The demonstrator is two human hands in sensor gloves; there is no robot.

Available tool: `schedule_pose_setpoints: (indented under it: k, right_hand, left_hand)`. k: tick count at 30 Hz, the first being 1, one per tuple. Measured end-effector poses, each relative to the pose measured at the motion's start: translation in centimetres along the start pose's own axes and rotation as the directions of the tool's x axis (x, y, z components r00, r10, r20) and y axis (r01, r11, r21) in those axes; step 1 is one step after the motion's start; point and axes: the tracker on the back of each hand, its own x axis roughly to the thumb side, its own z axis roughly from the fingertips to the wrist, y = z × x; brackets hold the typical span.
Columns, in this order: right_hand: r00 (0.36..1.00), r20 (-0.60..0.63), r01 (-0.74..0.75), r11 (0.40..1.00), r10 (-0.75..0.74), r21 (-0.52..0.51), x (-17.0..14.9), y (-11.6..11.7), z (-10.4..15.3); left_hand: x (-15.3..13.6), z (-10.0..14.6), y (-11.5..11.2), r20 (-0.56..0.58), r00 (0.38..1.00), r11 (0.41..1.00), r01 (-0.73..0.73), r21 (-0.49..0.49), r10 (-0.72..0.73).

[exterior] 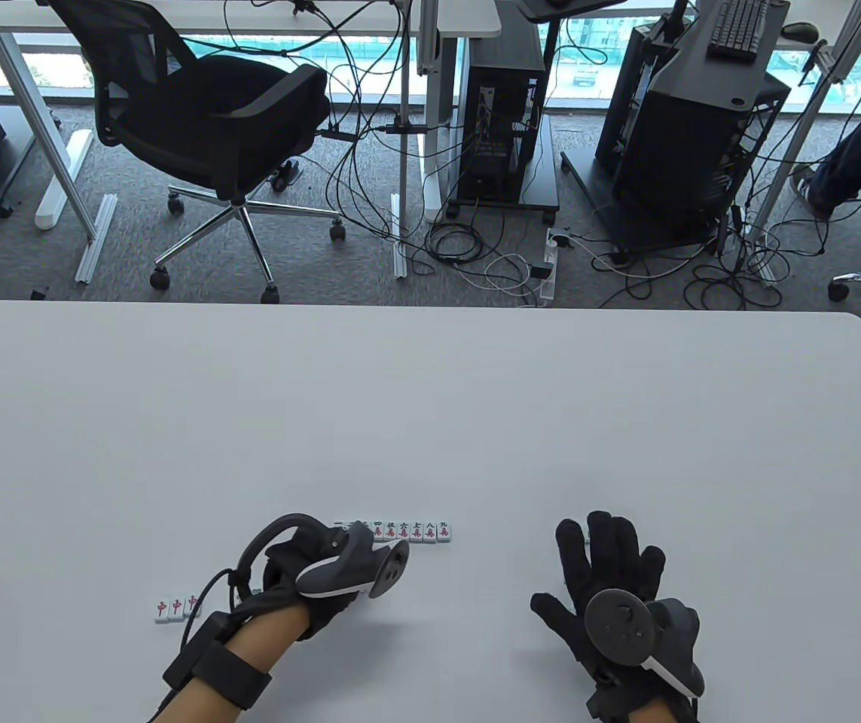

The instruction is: Mahjong suit sorting

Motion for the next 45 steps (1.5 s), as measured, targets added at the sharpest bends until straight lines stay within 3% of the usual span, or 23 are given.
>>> schedule_pose_setpoints:
  k: [8,17,22,26,33,39,45]
  right_hand:
    - [1.000,-0.012,-0.005,1.000,0.005,-0.003,-0.2,-0.1,0.0]
    - [1.000,-0.017,-0.008,1.000,0.009,0.012,-0.2,0.0,0.0]
    - [1.000,-0.016,-0.002,1.000,0.002,0.009,-0.2,0.0,0.0]
    - [1.000,-0.014,0.010,1.000,-0.010,0.003,-0.2,-0.1,0.0]
    - [1.000,-0.011,0.019,1.000,-0.019,0.003,-0.2,0.0,0.0]
    - [1.000,-0.009,0.023,1.000,-0.023,0.002,-0.2,0.0,0.0]
    - [1.000,-0.003,0.024,1.000,-0.024,0.005,-0.1,0.1,0.0]
  left_hand:
    - [-5.8,3.5,-3.7,-0.122,0.993,0.997,-0.012,-0.081,0.002]
    - [-6.5,4.6,-7.1,-0.144,0.988,0.980,-0.090,-0.177,0.065]
    - [-6.5,4.2,-7.7,-0.143,0.988,0.989,-0.075,-0.128,0.056]
    - [-7.6,3.8,-6.9,-0.183,0.983,0.995,-0.033,-0.096,0.015]
    - [-6.8,1.8,-2.6,-0.163,0.972,0.985,-0.172,0.008,0.171]
    - [-1.2,-0.8,1.9,0.006,0.975,0.971,-0.220,0.096,0.220]
    - [3.8,-3.0,2.5,0.102,0.984,0.987,-0.151,0.048,0.145]
